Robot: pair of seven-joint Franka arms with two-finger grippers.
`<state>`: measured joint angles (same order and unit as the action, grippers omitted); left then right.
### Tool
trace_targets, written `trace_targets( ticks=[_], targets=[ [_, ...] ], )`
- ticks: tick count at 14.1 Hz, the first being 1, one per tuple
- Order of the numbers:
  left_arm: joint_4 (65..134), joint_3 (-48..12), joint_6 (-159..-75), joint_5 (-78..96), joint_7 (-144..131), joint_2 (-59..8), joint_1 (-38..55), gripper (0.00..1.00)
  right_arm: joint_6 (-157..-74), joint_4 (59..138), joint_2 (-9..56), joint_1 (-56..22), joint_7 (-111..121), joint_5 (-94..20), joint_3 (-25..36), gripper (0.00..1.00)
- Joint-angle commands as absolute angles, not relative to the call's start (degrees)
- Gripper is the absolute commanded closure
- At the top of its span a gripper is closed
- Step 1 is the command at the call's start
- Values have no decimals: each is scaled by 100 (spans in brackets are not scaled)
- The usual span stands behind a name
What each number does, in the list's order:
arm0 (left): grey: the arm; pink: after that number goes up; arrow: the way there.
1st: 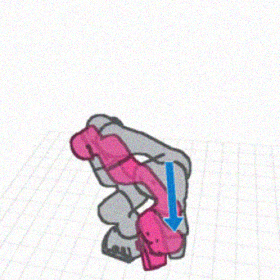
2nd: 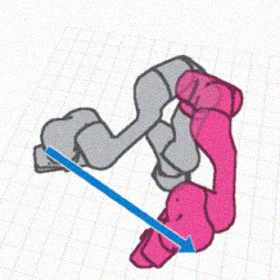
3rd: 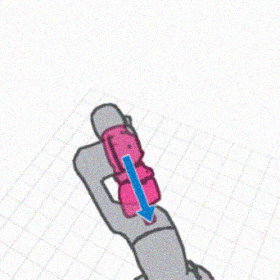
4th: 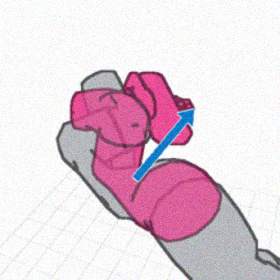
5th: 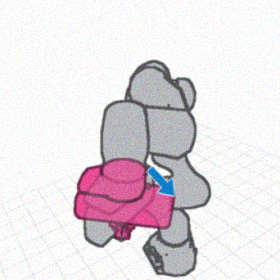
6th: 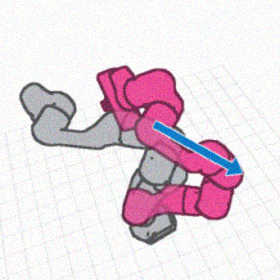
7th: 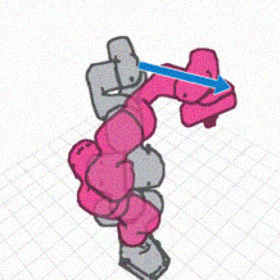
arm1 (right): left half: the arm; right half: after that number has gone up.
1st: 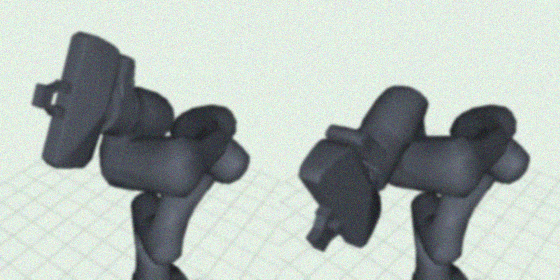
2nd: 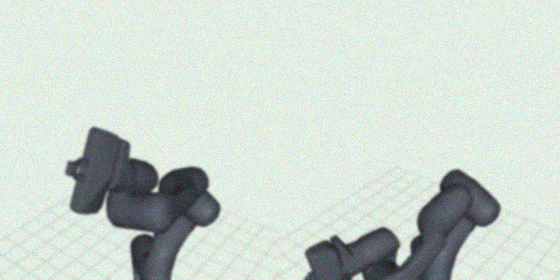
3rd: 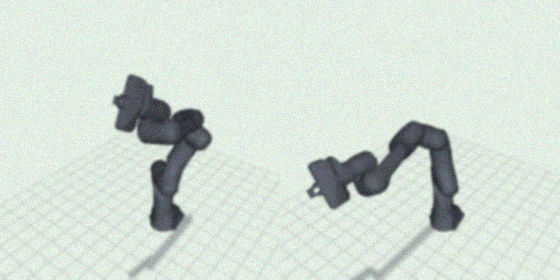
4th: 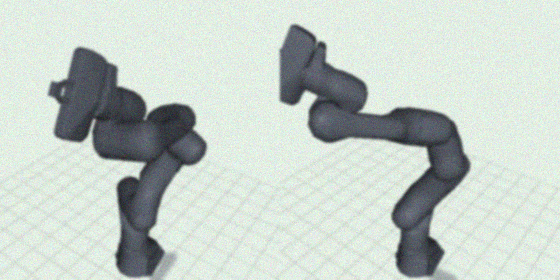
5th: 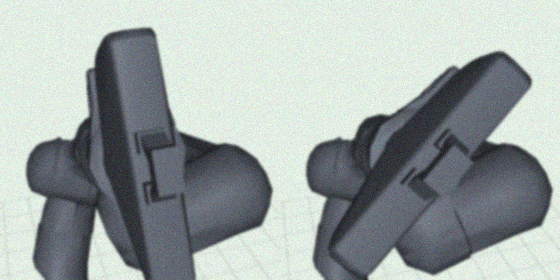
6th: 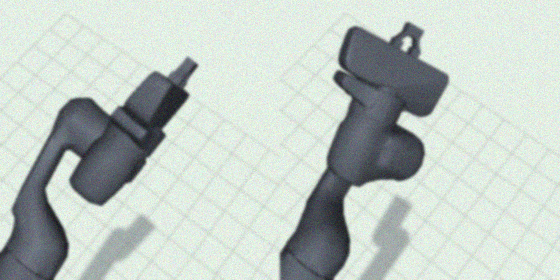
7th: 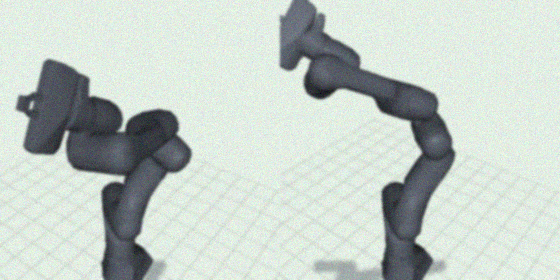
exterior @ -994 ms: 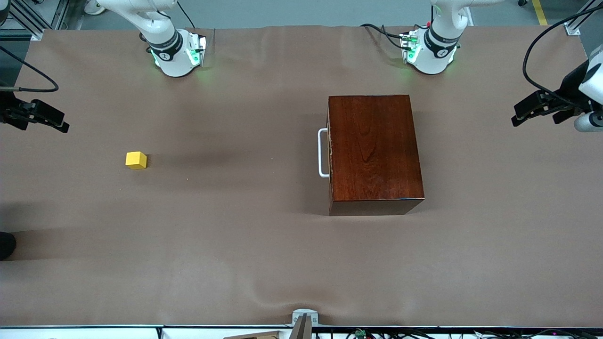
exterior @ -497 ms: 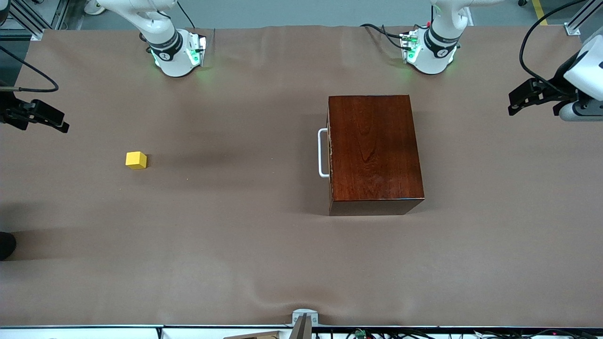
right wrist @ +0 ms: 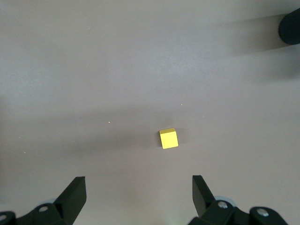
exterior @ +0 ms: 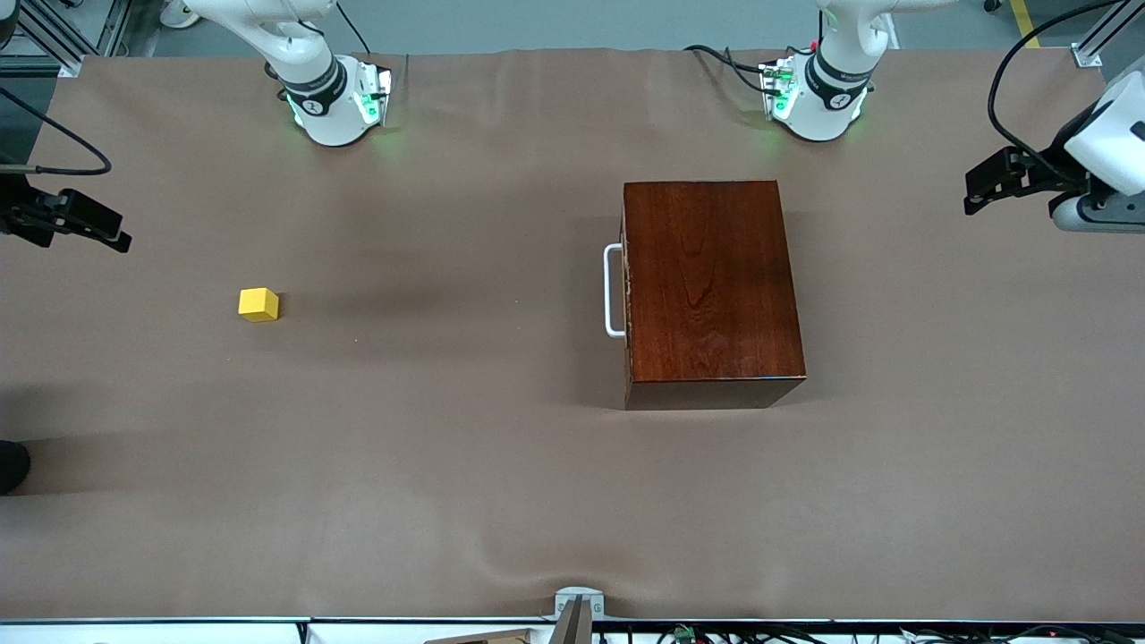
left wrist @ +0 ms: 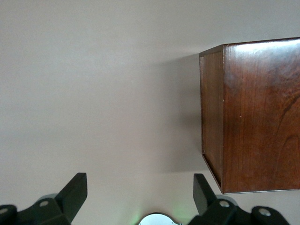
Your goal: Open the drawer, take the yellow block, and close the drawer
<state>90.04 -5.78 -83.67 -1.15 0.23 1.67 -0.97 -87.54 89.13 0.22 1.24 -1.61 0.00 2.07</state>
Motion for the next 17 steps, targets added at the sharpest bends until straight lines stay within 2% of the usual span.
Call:
trace_targets(
  ticks=[1, 17],
  targets=[
    [8965, -606, -8384, -105, 158, 106, -158, 0, -8754, 8912, -35, 79, -229, 9, 229, 0],
    [9079, -606, -8543, -167, 97, 88, -123, 0, -8692, 8903, -26, 132, -246, -237, 246, 0]
  ],
)
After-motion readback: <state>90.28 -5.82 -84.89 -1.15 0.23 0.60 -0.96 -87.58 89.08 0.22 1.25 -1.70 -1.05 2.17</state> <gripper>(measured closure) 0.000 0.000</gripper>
